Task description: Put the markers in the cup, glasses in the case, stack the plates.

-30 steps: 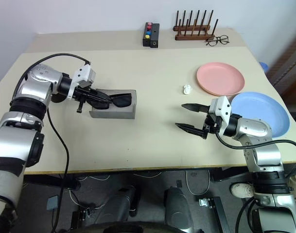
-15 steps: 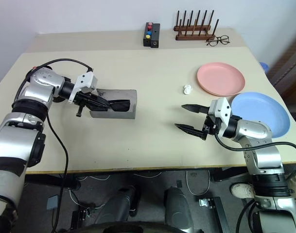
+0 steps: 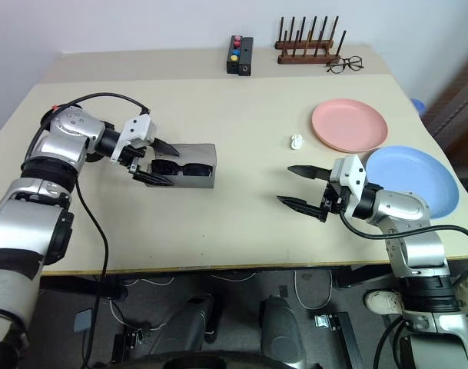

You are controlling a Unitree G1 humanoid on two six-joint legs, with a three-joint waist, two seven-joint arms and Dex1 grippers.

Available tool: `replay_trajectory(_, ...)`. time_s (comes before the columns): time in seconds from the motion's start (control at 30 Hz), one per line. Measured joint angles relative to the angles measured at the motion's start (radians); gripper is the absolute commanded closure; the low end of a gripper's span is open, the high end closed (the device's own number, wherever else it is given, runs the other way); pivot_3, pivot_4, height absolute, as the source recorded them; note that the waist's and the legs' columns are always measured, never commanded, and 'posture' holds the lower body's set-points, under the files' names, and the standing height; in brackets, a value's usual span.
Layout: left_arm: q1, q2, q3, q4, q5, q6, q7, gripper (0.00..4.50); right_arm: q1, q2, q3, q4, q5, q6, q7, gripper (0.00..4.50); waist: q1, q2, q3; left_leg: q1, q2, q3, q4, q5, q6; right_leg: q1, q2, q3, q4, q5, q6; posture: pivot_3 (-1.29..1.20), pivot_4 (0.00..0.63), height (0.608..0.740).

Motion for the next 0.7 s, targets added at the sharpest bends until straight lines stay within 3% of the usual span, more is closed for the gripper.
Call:
replay_trajectory(0.07, -0.002, -0.006, 0.022, 0.001, -0.005, 0.002, 0.038, 0.01, -0.001, 0.0, 0.0, 0.001, 0.0, 0.0, -0.001, 0.99, -0.001, 0.0, 0.0, 0.0, 0.0, 0.0, 0.0, 0.0, 0.0, 0.0, 0.0, 0.0, 0.0, 0.0, 0.0, 0.0, 0.15, 0.74)
replay_trajectory(0.17, -0.032, -0.012, 0.062, 0.013, -0.018, 0.022, 0.098, 0.89, -0.004, 0.0, 0.0, 0.001, 0.0, 0.0, -0.001, 0.99, 0.0, 0.0, 0.0, 0.0, 0.0, 0.0, 0.0, 0.0, 0.0, 0.0, 0.0, 0.0, 0.0, 0.0, 0.0, 0.0, 0.15, 0.74)
replay_trajectory(0.4, -0.086, -0.029, 0.117, 0.034, -0.025, 0.043, 0.252, 4.39, -0.027, 0.001, 0.0, 0.013, -0.001, -0.001, -0.001, 0.99, -0.001, 0.0, 0.0, 0.0, 0.0, 0.0, 0.0, 0.0, 0.0, 0.0, 0.0, 0.0, 0.0, 0.0, 0.0, 0.0, 0.15, 0.74)
replay_trajectory(0.53, -0.118, -0.039, 0.102, 0.068, 0.06, 0.022, 0.555, 4.46, -0.033, 0.004, 0.001, 0.024, -0.002, -0.002, -0.001, 0.99, 0.001, -0.001, 0.0, 0.0, 0.0, 0.0, 0.0, 0.0, 0.0, 0.0, 0.0, 0.0, 0.0, 0.0, 0.0, 0.0, 0.15, 0.74)
replay_trajectory(0.7, -0.144, -0.046, -0.001, 0.093, 0.196, 0.059, 0.667, 4.46, -0.034, 0.006, 0.002, 0.025, -0.002, -0.003, -0.004, 0.99, 0.001, -0.001, 0.0, 0.0, -0.001, 0.0, 0.0, 0.0, 0.0, 0.0, 0.0, 0.0, 0.001, 0.0, 0.001, 0.0, 0.15, 0.74)
